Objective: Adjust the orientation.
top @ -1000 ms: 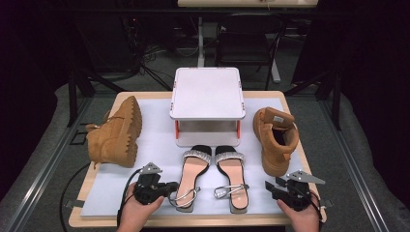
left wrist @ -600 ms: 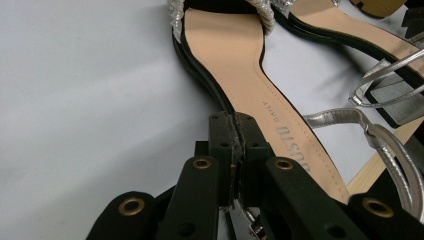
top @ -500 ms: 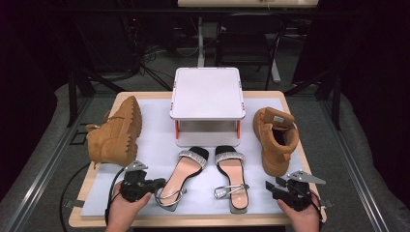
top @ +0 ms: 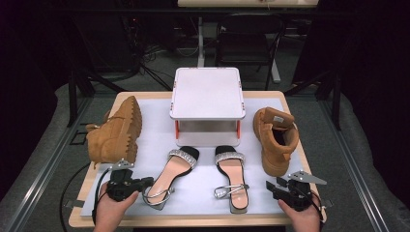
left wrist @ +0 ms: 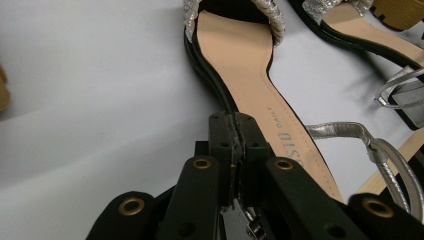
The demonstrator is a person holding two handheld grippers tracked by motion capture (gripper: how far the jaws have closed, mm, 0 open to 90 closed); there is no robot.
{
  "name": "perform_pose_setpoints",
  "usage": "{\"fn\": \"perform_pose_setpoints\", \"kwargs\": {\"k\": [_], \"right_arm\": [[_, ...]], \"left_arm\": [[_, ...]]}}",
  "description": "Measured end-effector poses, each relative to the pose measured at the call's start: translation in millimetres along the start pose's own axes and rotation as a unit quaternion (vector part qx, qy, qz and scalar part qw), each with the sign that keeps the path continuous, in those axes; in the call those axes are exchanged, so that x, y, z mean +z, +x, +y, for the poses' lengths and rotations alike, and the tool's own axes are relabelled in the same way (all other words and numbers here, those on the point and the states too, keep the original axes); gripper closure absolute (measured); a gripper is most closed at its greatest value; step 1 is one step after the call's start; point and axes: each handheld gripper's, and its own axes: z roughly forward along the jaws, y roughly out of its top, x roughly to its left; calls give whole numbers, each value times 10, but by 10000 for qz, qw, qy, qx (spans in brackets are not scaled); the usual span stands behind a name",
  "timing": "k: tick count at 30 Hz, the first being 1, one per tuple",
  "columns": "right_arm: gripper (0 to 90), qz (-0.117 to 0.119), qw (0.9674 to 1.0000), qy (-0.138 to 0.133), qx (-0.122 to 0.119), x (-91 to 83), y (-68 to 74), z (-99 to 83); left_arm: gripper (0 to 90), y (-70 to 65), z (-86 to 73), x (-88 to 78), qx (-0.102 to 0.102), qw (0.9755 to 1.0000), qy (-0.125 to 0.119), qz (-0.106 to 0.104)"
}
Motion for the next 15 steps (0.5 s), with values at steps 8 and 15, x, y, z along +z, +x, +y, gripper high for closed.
{"fn": "perform_pose_setpoints", "kwargs": {"k": [8,15], "right_arm": [[505,6,10000,-24,16,-13,-8,0],[505,-5,10000,-31,12,-12,-4,1]], "left_arm": [[874,80,-36,-66,-46,10000,-1,77],[874,146,-71,-126,-139,9998,-42,138]]}}
